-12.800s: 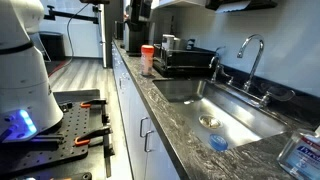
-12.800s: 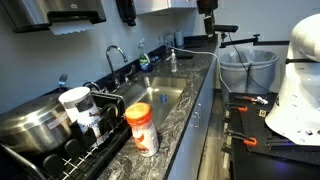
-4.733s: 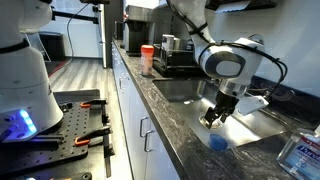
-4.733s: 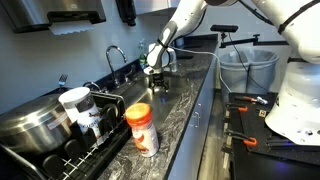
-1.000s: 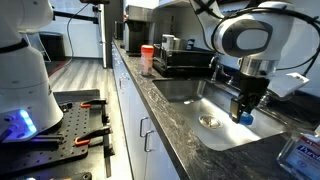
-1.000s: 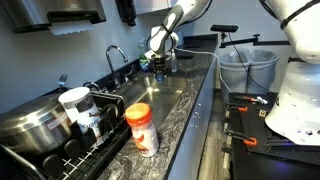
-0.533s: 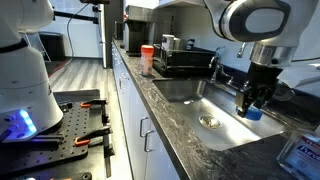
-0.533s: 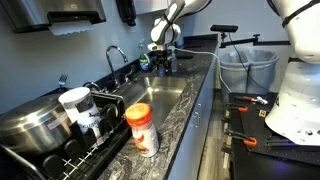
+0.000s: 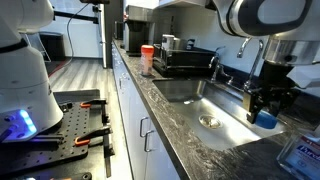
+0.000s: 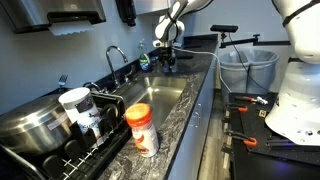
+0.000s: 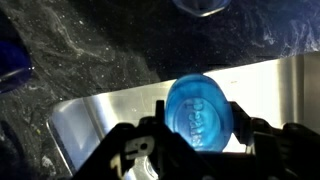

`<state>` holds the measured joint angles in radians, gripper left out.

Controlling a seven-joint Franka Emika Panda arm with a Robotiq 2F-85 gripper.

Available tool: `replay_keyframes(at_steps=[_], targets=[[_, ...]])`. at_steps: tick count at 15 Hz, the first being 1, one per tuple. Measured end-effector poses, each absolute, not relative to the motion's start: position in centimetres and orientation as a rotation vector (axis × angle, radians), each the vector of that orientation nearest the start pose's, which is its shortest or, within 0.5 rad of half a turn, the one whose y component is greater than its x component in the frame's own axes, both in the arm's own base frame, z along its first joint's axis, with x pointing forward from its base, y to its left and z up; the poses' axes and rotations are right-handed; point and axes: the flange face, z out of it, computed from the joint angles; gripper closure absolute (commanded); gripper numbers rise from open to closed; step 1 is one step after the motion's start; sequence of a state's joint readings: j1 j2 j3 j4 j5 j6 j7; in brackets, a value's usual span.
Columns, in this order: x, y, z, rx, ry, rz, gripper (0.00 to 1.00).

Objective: Remove the blue object from the sink and place it on the right side of the counter

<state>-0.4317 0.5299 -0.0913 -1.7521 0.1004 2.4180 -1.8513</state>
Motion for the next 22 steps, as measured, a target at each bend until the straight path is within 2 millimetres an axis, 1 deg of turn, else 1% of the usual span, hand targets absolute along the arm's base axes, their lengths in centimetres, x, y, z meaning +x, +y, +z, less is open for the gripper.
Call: replay_keyframes(at_steps=[2, 3, 5, 7, 9, 13, 15, 19, 22], targets=[[59.1, -33.1, 28.0, -2.614, -1.937, -0.123, 0.37], [59.1, -33.0, 27.9, -2.612, -1.938, -0.123, 0.62], [59.1, -33.1, 27.8, -2.611, -1.937, -0.122, 0.62], [58.9, -33.4, 27.7, -2.651, -1.88, -0.118, 0.62], [58.6, -34.2, 27.8, -2.732, -1.77, -0.117, 0.62], [57.9, -36.1, 28.6, -2.911, -1.495, -0.122, 0.62], [57.9, -36.7, 29.1, -2.972, -1.387, -0.135, 0.62], [58.7, -37.0, 30.3, -3.049, -1.256, -0.176, 0.62], [59.8, -37.8, 31.3, -3.105, -1.178, -0.215, 0.62]])
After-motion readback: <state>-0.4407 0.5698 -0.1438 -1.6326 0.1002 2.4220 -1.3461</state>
